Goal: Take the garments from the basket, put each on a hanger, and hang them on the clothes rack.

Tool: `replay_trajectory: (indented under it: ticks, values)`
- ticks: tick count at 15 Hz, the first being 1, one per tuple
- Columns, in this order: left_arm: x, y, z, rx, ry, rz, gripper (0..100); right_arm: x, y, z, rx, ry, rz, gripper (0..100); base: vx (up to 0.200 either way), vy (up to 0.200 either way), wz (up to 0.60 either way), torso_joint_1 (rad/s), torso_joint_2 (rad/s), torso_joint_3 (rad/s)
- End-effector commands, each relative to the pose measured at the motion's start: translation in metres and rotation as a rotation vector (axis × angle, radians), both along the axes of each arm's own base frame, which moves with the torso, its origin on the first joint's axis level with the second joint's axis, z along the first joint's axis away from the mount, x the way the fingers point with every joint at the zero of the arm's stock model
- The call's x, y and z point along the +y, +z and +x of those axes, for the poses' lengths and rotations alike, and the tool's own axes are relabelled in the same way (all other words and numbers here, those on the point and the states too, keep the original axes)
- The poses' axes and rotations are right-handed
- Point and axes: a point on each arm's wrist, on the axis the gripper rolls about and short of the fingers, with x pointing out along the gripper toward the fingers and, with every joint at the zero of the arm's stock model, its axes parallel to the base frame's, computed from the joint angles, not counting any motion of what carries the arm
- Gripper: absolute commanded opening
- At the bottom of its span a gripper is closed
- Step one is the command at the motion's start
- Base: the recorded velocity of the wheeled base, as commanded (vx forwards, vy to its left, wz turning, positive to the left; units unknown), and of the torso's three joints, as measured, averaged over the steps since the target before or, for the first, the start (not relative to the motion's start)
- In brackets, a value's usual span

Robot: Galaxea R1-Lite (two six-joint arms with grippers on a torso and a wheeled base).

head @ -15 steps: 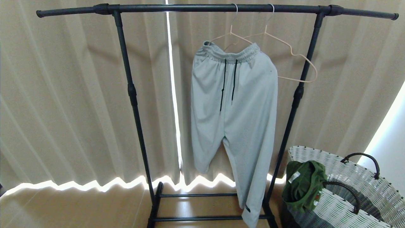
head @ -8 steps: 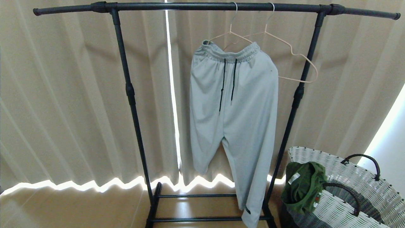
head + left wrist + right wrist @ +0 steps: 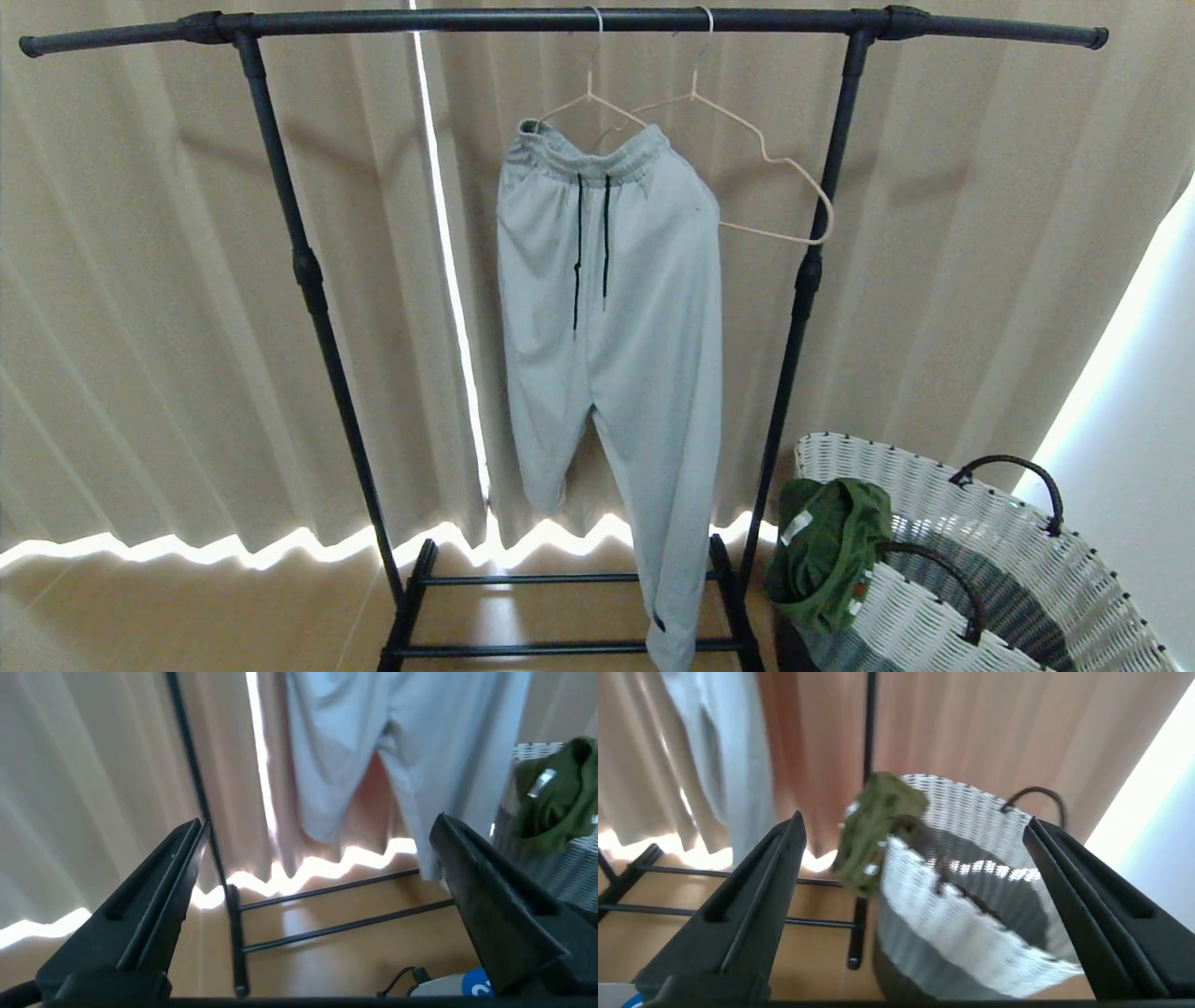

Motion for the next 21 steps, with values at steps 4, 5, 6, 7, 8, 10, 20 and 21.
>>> replay_trajectory:
  ticks: [4,5,6,7,8,10,20,21]
  values:
    - [0.0001,0.0,0.0,-0.001,0.003,0.0,100,0.0,-0.0001,0.0,0.0,0.0,0.0,100,0.0,0.0,0.0,0.0,0.0,0.0]
    - [0.0001,0.0,0.0,-0.001,0.005,0.0,100,0.0,-0.0001,0.0,0.0,0.0,0.0,100,0.0,0.0,0.0,0.0,0.0,0.0]
    - [0.0001,0.0,0.0,-0.001,0.005,0.001,100,0.0,-0.0001,0.0,0.0,0.0,0.0,100,0.0,0.0,0.0,0.0,0.0,0.0]
    - [0.0001,0.0,0.0,-0.001,0.003,0.001,100,0.0,-0.0001,0.0,0.0,0.0,0.0,100,0.2,0.0,0.0,0.007,0.0,0.002]
    - [0.0001,0.0,0.0,-0.001,0.003,0.001,100,0.0,-0.0001,0.0,0.0,0.0,0.0,100,0.2,0.0,0.0,-0.002,0.0,-0.002]
    - [0.0001,0.0,0.0,-0.001,0.003,0.001,100,0.0,-0.0001,0.0,0.0,0.0,0.0,100,0.2,0.0,0.0,-0.005,0.0,0.005]
    - [0.0001,0.0,0.0,-0.001,0.003,0.001,100,0.0002,0.0003,-0.0001,-0.001,0.006,0.034,100,0.2,0.0,0.0,0.002,0.0,0.001]
    - [0.0001,0.0,0.0,-0.001,0.003,0.001,100,0.0001,0.0003,-0.0001,-0.001,0.005,0.026,100,0.2,0.0,0.0,0.002,0.0,0.002]
